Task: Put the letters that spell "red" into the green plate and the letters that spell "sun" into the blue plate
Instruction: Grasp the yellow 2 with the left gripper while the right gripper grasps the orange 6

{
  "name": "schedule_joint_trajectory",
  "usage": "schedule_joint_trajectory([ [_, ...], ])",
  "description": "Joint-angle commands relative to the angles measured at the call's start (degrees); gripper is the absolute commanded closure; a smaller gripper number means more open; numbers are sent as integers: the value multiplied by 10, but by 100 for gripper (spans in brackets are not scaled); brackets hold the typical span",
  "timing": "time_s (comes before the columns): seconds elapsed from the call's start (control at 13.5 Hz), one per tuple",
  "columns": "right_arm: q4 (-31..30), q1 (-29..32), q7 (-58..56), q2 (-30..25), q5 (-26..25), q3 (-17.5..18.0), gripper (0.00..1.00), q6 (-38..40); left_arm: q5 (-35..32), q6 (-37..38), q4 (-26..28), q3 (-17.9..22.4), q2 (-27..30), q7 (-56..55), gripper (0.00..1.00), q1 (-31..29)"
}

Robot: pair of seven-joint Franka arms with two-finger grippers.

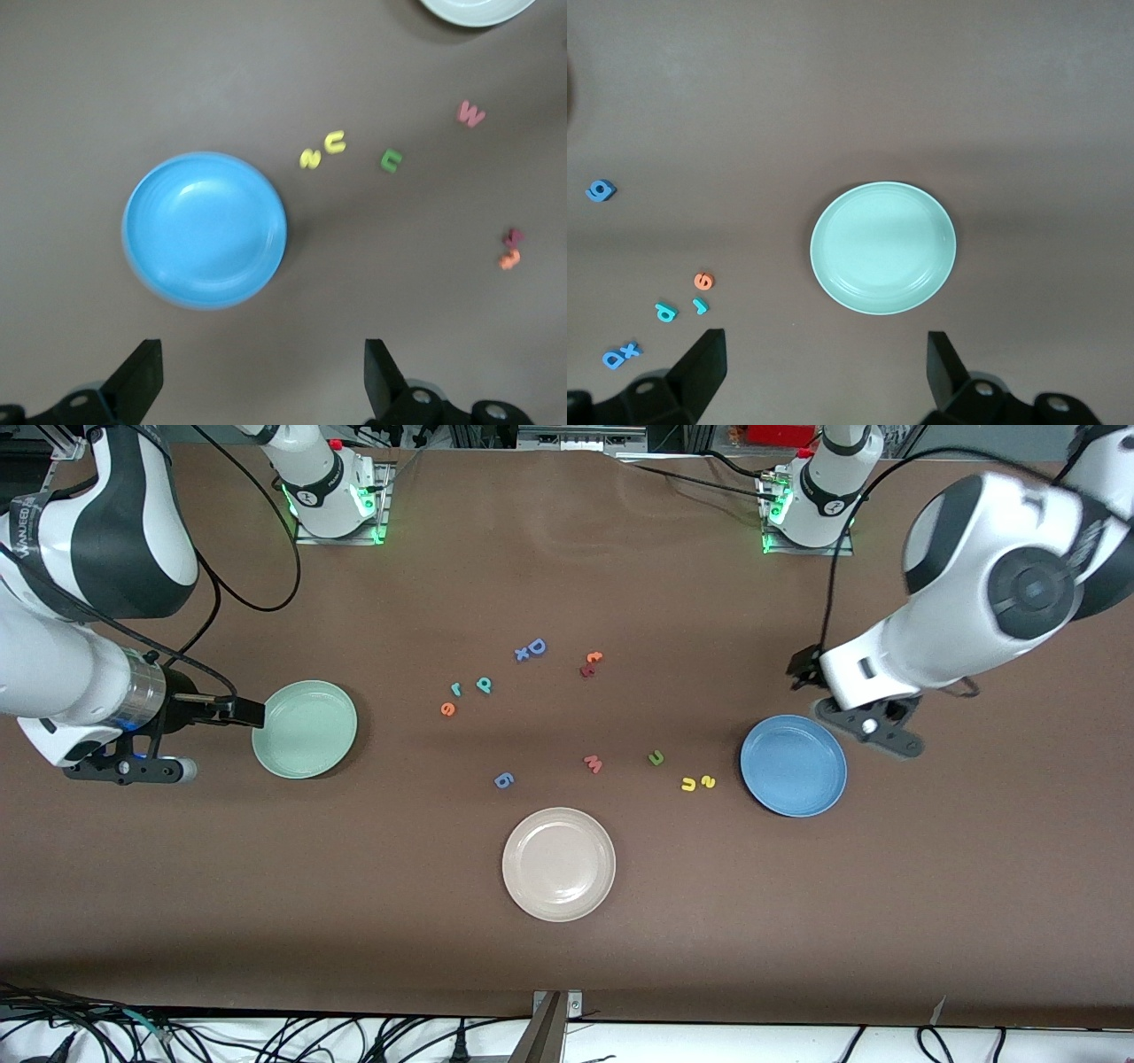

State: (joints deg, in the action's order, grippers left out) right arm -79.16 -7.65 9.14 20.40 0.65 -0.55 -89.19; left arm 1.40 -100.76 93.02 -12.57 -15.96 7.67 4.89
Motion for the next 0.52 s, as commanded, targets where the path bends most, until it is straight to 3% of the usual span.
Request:
schedule_joint_trajectory([
  [0.0,-14,-1,6,-14,1,2,0,2,7,-70,-7,-1,-62,-1,0,25],
  [0.22,-15,-5,39,-14,1,5,0,4,6,-152,0,-2,-133,0,0,39],
  [0.44,-16,-38,89,-9,7,6,0,6,6,-284,85,-2,-150,0,0,50],
])
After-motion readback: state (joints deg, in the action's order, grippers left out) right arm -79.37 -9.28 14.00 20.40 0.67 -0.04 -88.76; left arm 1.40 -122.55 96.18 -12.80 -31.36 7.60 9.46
